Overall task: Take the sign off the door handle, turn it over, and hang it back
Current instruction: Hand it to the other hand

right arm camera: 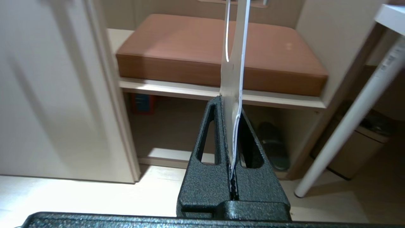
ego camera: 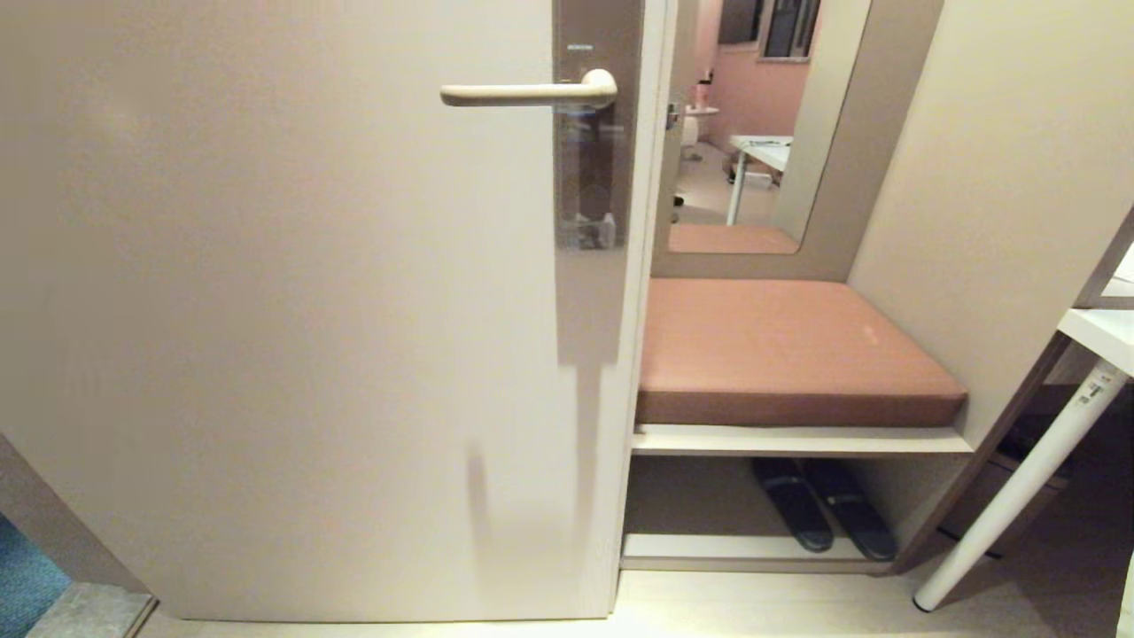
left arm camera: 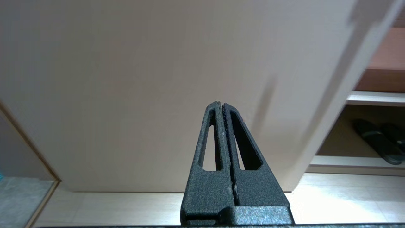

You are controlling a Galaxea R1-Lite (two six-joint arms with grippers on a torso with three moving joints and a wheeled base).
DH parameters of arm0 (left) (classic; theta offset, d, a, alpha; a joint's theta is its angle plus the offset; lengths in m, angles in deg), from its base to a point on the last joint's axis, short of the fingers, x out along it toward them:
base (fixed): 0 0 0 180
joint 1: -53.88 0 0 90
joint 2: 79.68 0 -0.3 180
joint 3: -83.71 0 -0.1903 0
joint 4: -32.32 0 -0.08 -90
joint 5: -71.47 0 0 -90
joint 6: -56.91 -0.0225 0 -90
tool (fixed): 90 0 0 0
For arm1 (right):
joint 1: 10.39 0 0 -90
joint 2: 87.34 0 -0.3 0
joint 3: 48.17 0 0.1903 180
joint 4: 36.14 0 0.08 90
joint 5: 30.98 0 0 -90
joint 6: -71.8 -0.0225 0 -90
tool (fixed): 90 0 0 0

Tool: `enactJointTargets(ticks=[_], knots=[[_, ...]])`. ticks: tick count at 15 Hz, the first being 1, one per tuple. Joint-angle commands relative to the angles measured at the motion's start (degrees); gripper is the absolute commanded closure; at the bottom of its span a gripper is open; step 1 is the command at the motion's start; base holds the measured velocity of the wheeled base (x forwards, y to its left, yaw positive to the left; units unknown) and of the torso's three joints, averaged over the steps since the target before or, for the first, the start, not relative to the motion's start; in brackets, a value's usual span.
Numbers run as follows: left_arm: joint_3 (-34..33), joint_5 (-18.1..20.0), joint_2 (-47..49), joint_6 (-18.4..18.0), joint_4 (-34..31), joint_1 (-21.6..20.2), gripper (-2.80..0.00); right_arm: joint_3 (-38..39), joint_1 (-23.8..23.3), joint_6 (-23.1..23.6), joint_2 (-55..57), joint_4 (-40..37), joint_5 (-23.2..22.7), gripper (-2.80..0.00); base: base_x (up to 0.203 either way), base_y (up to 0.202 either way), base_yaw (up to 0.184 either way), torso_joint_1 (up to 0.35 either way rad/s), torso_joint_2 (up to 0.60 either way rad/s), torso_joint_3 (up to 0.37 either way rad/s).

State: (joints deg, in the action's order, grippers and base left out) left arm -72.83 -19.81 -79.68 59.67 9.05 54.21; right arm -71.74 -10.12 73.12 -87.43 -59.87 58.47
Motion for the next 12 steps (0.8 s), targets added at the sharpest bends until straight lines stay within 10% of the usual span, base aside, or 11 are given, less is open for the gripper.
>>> enactJointTargets(ticks=[1,12], knots=[[-0.07,-0.04,0.09,0.06,0.05,0.02,0.0,0.03,0.0,0.0,0.1,0.01,-0.07,0.0,0.0,-0.194,-0.002,0.002,0.0,0.004],[-0.1,-0.04,0.06,0.06,0.08,0.05,0.0,0.03,0.0,0.03,0.1,0.01,-0.07,0.0,0.0,-0.11,-0.001,0.002,0.0,0.001]])
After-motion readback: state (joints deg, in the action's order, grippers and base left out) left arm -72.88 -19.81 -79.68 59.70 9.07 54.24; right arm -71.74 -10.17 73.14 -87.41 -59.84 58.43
